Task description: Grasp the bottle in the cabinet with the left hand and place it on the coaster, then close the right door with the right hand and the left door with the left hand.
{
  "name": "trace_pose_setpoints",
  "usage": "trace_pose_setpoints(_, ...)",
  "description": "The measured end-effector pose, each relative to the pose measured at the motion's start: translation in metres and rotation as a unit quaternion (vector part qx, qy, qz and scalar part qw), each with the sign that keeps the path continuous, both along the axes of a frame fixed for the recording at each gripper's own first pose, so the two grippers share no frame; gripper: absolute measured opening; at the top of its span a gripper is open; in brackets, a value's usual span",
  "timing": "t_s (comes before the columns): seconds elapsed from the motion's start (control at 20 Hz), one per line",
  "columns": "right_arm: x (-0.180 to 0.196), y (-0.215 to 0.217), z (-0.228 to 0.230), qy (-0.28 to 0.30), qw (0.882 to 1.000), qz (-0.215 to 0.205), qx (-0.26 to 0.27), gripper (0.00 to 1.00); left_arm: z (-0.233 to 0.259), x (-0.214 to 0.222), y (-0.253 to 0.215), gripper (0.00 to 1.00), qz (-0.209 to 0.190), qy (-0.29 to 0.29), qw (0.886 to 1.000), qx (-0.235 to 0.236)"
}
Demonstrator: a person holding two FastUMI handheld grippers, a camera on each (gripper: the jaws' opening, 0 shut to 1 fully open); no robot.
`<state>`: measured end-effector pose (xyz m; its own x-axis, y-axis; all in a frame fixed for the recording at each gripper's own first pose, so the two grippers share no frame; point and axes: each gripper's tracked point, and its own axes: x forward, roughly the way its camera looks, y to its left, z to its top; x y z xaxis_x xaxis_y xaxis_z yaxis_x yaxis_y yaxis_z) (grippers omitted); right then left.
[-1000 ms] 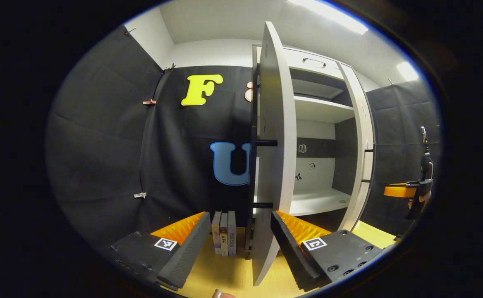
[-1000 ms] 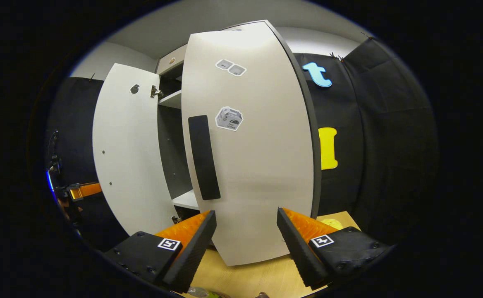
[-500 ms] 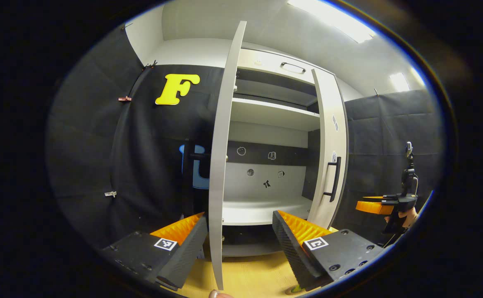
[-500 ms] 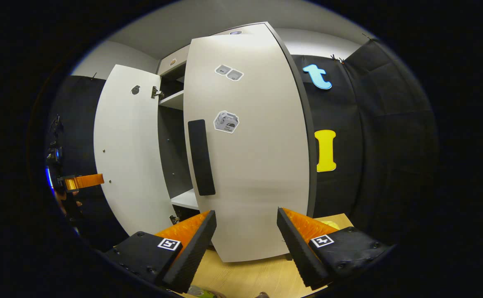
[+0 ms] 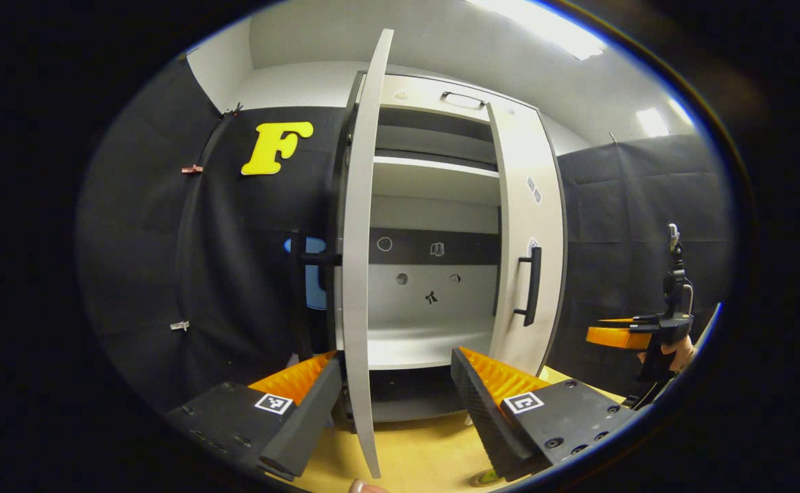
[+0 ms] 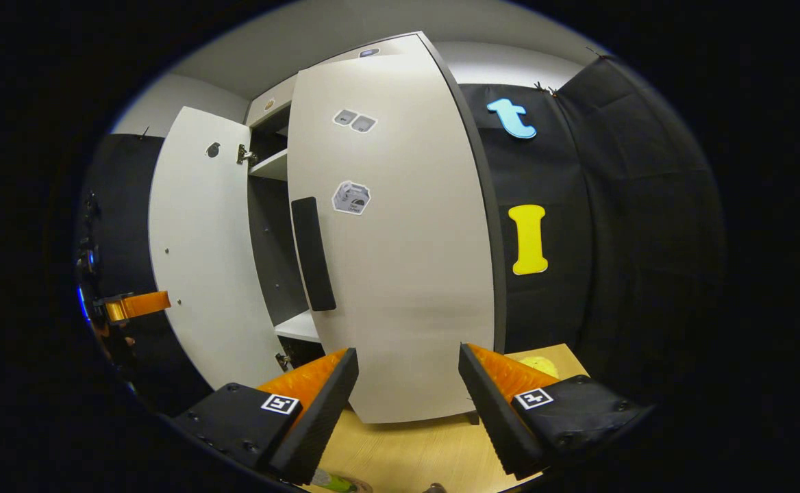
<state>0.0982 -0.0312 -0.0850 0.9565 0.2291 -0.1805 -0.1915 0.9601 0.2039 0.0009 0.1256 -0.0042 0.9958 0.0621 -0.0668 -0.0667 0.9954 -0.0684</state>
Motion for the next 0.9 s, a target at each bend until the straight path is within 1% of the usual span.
trace_pose_setpoints(0.1,0.002,-0.003,0.001,-0.003,1.0,0.001,-0.001,0.98,-0.001,0.007,-0.015,0.96,-0.008,0.002,1.0,0.006)
trace_pose_setpoints(0.15,0.003,-0.004,0.002,-0.005,1.0,0.002,-0.002,0.98,0.0,0.011,-0.024,0.94,-0.015,-0.002,1.0,0.003)
trace_pose_setpoints(0.2,0.003,-0.005,0.004,-0.006,1.0,0.004,-0.004,0.98,0.0,0.016,-0.034,0.96,-0.023,-0.005,1.0,-0.004)
trace_pose_setpoints(0.25,0.002,-0.006,0.004,-0.006,1.0,0.006,-0.006,0.98,0.001,0.021,-0.043,0.96,-0.032,-0.009,0.999,-0.013)
trace_pose_setpoints(0.35,0.001,-0.009,0.005,-0.008,1.0,0.009,-0.01,0.98,0.002,0.033,-0.065,0.96,-0.055,-0.015,0.998,-0.026)
trace_pose_setpoints(0.5,0.0,-0.013,0.01,-0.011,1.0,0.012,-0.006,0.98,0.005,0.055,-0.102,0.96,-0.095,-0.019,0.995,-0.033)
trace_pose_setpoints(0.6,0.0,-0.018,0.014,-0.015,1.0,0.014,-0.004,0.98,0.007,0.061,-0.121,0.96,-0.111,-0.02,0.993,-0.028)
trace_pose_setpoints(0.7,0.0,-0.021,0.015,-0.018,1.0,0.013,-0.006,0.98,0.007,0.065,-0.131,0.96,-0.116,-0.018,0.993,-0.011)
trace_pose_setpoints(0.75,-0.001,-0.023,0.015,-0.017,1.0,0.013,-0.007,0.98,0.006,0.066,-0.135,0.94,-0.118,-0.016,0.993,-0.007)
trace_pose_setpoints(0.85,0.001,-0.022,0.015,-0.017,1.0,0.016,-0.005,0.98,0.007,0.07,-0.141,0.94,-0.121,-0.015,0.992,-0.013)
trace_pose_setpoints(0.9,0.002,-0.023,0.016,-0.018,1.0,0.017,-0.004,0.98,0.006,0.07,-0.143,0.95,-0.121,-0.013,0.992,-0.016)
